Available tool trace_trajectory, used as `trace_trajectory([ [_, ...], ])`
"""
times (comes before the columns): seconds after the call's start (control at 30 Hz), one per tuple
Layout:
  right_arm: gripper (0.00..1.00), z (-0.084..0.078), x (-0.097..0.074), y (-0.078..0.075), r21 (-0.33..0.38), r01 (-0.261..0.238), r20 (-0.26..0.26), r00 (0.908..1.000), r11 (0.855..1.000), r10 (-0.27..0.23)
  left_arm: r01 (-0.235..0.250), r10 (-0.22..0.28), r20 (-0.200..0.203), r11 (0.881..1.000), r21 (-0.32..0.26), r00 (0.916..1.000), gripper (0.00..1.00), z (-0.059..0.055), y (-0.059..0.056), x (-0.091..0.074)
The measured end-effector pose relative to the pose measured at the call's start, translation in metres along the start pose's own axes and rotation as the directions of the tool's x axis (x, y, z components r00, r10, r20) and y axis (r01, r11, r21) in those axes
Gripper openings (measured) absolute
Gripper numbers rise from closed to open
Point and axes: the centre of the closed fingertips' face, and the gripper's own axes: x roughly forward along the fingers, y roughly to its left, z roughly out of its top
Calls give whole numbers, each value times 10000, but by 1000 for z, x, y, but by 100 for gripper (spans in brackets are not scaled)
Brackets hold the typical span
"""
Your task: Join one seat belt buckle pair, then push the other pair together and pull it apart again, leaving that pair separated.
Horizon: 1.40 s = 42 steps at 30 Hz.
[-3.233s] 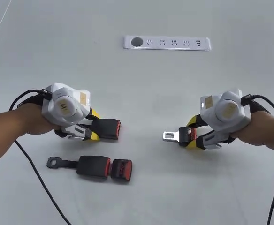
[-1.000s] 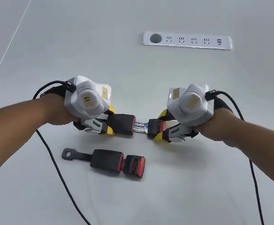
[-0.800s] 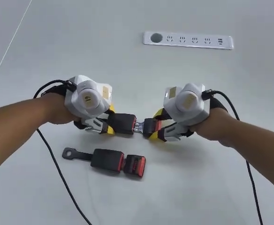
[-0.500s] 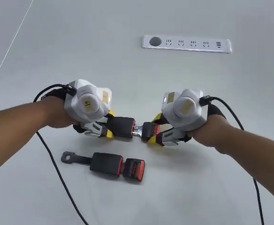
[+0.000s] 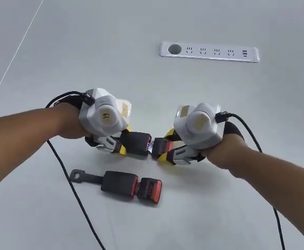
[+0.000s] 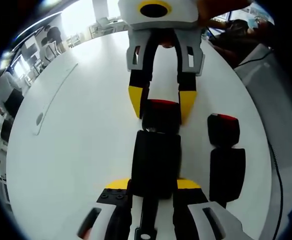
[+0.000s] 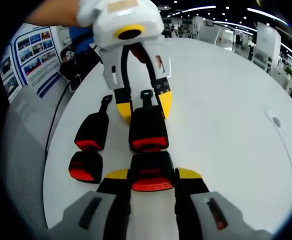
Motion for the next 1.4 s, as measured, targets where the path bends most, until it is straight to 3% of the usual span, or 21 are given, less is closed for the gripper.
trace_trajectory([
  [0.43,32,1,2,-1,158,147,-365,9992,9998,-141,98,-94,-166,9995,294,9998,31,-5,5,3],
  [0.77,32,0,1,-1,23,158,-686,9975,9999,-156,-4,4,-32,10000,60,10000,32,-5,4,2],
  [1.1,33,-4,-1,-1,-255,75,-685,9976,9996,-93,18,-17,-67,9999,165,10000,32,-3,3,1],
  [1.27,33,-15,-11,-2,-310,52,-871,9962,9995,-79,48,-48,-56,9998,167,10000,32,-2,3,0],
  [1.4,33,-17,-13,-1,-212,78,-572,9983,9997,-90,17,-17,5,9999,140,10000,32,-1,1,0],
])
